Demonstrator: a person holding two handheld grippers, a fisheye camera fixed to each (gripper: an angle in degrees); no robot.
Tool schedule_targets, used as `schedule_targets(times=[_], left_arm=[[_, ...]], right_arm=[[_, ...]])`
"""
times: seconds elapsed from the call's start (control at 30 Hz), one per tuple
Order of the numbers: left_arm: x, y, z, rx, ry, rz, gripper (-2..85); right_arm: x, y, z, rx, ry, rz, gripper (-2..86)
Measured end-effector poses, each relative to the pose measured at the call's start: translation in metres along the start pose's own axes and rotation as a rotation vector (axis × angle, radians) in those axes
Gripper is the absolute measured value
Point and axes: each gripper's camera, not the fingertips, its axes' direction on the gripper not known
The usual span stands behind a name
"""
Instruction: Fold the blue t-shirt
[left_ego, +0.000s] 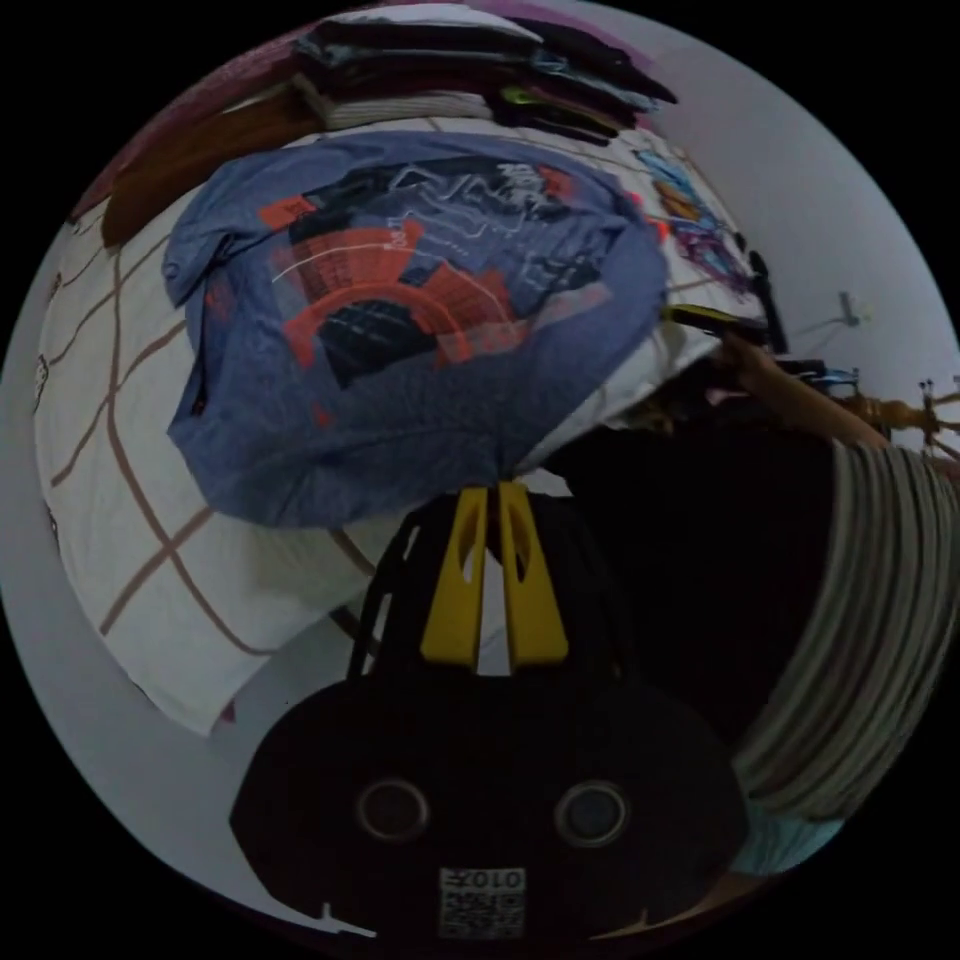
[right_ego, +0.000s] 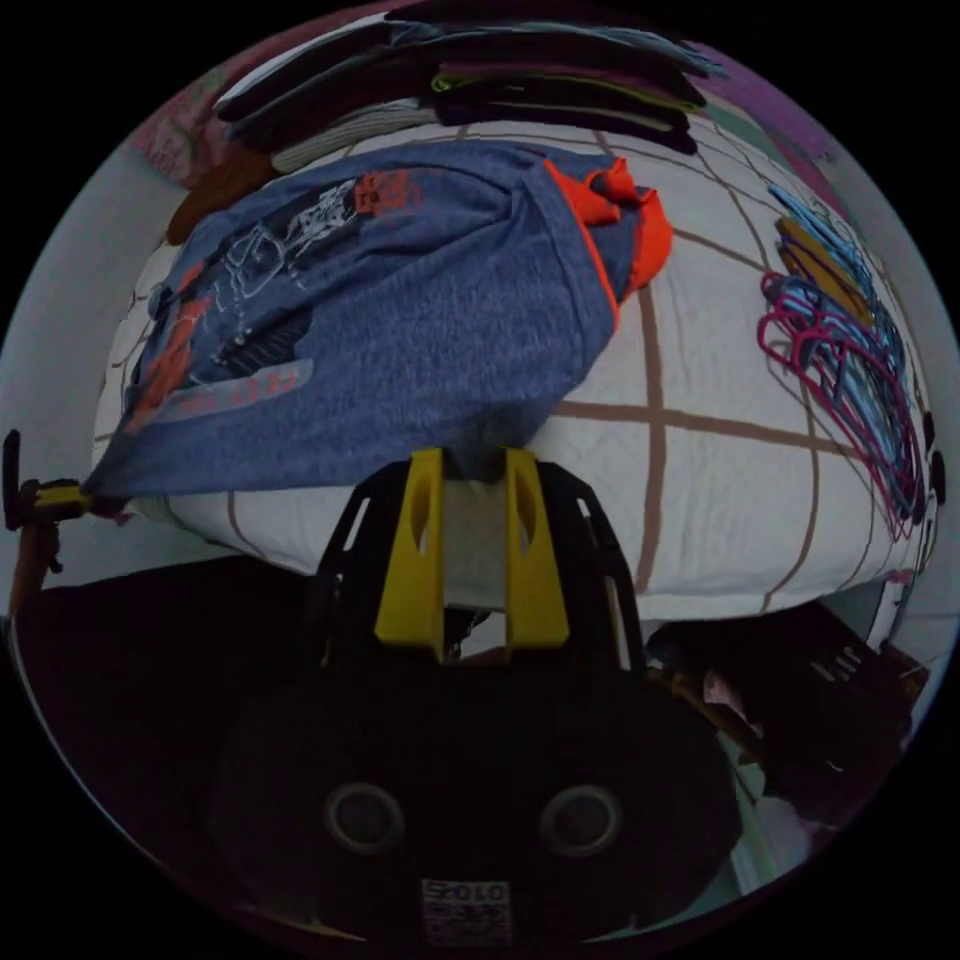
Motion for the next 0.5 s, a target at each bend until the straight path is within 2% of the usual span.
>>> schedule_targets(times=[0.1,0.2,0.33,0.5], left_arm=[[0.004,0.009,-0.002,-0.001,0.104,-0.036,2.5],[-0.002,0.013,0.013,0.049,0.098,-0.148,3.5],[-0.009,0.013,0.043,0.018,0.189,-0.235,5.9],[-0.017,0.025,0.052,0.017,0.18,-0.342,7.1]], right_arm=[[0.012,-0.009,0.005,-0.011,0.014,-0.033,9.0],[0.024,-0.018,0.012,-0.036,0.005,-0.036,9.1],[0.041,-0.028,0.012,-0.035,-0.015,-0.004,9.6],[0.074,-0.037,0.006,0.035,-0.047,0.082,11.0]])
